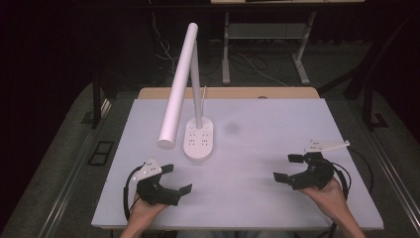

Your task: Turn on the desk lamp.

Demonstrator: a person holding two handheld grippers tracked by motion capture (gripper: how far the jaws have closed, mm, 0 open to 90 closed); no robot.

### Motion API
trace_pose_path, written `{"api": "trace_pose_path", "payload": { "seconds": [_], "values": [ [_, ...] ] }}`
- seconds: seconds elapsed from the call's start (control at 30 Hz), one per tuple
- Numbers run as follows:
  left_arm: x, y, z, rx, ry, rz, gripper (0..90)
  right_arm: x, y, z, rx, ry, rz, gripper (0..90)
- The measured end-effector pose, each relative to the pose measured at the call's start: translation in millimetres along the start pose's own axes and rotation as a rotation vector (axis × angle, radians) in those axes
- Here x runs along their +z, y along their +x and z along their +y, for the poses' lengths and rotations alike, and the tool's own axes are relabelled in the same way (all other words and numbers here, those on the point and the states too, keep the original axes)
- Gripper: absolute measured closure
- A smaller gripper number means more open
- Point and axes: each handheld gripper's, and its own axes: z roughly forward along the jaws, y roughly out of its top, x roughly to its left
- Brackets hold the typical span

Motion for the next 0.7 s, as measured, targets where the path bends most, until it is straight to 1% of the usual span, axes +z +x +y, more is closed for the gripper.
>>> {"api": "trace_pose_path", "payload": {
  "seconds": [0.23,0.4,0.5,0.53,0.7],
  "values": [
    [0.4,-0.2,0.1,0.002,0.003,0.000,0.0,5.1,-3.2,10.5,-0.005,0.008,0.000,0.6],
    [0.1,-0.4,0.1,-0.001,-0.001,0.004,0.0,10.9,-2.7,24.4,-0.025,0.016,0.004,0.6],
    [0.1,-0.5,0.1,0.000,-0.001,0.003,0.0,13.3,-2.5,29.1,-0.032,0.020,0.004,0.6],
    [0.0,-0.5,0.1,0.000,-0.001,0.004,0.0,15.9,-2.6,33.6,-0.039,0.025,0.004,0.6],
    [-0.3,-0.1,0.1,-0.001,-0.003,0.004,0.0,21.8,-2.0,42.4,-0.042,0.033,0.006,0.6]
  ]
}}
